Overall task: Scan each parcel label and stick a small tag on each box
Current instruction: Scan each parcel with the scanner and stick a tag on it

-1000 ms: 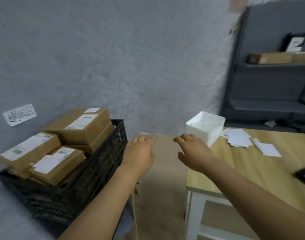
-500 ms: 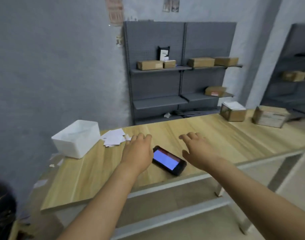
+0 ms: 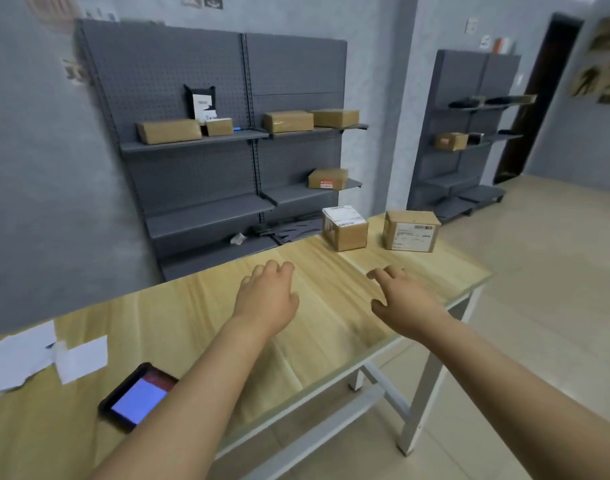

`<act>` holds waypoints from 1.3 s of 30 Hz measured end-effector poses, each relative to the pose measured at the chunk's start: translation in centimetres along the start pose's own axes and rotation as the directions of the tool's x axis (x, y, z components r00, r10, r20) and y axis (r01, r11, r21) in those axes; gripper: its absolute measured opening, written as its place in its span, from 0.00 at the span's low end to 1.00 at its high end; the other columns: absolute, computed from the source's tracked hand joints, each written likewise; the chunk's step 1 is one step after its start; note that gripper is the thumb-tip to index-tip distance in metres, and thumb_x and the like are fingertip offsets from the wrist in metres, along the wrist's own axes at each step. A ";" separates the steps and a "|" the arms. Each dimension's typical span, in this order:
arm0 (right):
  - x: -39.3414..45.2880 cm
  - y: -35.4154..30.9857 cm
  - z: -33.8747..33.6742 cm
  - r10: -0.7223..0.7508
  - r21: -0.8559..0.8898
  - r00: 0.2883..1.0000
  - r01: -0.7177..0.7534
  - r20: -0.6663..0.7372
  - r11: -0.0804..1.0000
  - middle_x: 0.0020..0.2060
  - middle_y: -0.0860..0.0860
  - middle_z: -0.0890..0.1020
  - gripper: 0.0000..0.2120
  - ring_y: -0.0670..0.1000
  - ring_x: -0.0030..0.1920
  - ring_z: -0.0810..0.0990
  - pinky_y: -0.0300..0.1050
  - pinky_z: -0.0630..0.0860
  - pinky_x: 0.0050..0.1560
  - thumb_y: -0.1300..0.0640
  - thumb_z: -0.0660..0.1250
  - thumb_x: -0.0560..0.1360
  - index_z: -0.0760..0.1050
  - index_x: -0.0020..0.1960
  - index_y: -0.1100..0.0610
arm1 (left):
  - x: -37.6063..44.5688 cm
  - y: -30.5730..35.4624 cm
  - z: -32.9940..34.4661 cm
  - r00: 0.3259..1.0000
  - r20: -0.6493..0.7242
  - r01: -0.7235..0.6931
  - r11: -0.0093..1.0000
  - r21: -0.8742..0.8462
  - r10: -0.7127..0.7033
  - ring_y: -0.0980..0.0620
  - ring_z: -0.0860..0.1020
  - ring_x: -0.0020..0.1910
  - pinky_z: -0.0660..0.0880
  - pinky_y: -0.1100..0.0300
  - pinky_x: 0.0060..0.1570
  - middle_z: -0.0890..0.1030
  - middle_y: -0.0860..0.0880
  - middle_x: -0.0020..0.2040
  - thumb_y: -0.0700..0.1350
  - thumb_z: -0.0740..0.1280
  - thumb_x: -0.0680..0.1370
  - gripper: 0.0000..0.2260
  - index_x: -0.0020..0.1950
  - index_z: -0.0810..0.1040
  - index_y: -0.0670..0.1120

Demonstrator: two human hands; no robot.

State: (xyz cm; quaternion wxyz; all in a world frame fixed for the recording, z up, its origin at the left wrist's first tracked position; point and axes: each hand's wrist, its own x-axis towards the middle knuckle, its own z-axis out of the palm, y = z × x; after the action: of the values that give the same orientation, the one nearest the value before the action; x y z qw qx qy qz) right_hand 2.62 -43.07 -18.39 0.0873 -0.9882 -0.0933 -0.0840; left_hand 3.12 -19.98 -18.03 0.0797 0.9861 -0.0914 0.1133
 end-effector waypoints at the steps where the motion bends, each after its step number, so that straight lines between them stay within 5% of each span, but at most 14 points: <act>1: 1.2 1.0 0.1 0.021 0.001 1.000 -0.021 -0.005 1.000 0.64 0.51 0.71 0.24 0.53 0.62 0.69 0.48 0.72 0.58 0.51 0.61 0.76 0.64 0.71 0.51 | 1.8 0.4 0.5 1.000 -0.002 -0.017 1.000 -0.004 0.017 0.46 0.68 0.64 0.67 0.51 0.61 0.71 0.47 0.65 0.49 0.60 0.78 0.21 0.70 0.65 0.48; 15: 14.1 14.1 1.3 0.197 -0.036 0.980 -0.197 -0.012 0.980 0.65 0.54 0.70 0.25 0.56 0.65 0.68 0.50 0.69 0.63 0.51 0.62 0.75 0.64 0.71 0.53 | 21.2 7.2 6.3 0.989 0.081 -0.126 0.992 -0.005 0.126 0.43 0.68 0.64 0.68 0.49 0.61 0.70 0.45 0.65 0.49 0.61 0.78 0.19 0.68 0.67 0.46; 23: 22.5 21.2 2.4 0.070 -0.019 0.997 -0.071 -0.040 0.997 0.66 0.52 0.67 0.27 0.54 0.66 0.64 0.47 0.67 0.62 0.51 0.65 0.73 0.64 0.70 0.51 | 28.9 10.5 10.8 0.995 0.089 0.048 0.999 -0.017 -0.047 0.41 0.62 0.69 0.66 0.47 0.63 0.63 0.45 0.72 0.54 0.60 0.79 0.21 0.71 0.65 0.50; 31: 27.9 25.3 3.9 -0.087 0.038 0.991 0.083 0.106 0.996 0.69 0.52 0.63 0.35 0.55 0.68 0.60 0.51 0.63 0.67 0.42 0.69 0.69 0.61 0.72 0.48 | 33.7 12.9 14.2 0.944 0.134 0.303 0.953 0.020 -0.303 0.37 0.54 0.72 0.64 0.42 0.63 0.57 0.46 0.74 0.63 0.61 0.75 0.28 0.71 0.62 0.54; 39: 29.9 25.9 4.9 -0.144 0.055 0.985 0.139 0.100 0.989 0.64 0.51 0.66 0.39 0.55 0.64 0.62 0.51 0.60 0.66 0.37 0.70 0.65 0.60 0.71 0.45 | 33.5 12.3 15.1 0.936 0.057 0.347 0.938 0.009 -0.347 0.40 0.57 0.70 0.64 0.46 0.61 0.62 0.48 0.71 0.56 0.65 0.71 0.28 0.70 0.64 0.57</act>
State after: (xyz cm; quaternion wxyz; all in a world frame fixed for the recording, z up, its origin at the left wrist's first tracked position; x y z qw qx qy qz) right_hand 37.49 -62.11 -21.76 0.0996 -0.9798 -0.1696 -0.0363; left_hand 35.88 -39.99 -22.89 0.0962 0.9896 0.0818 0.0689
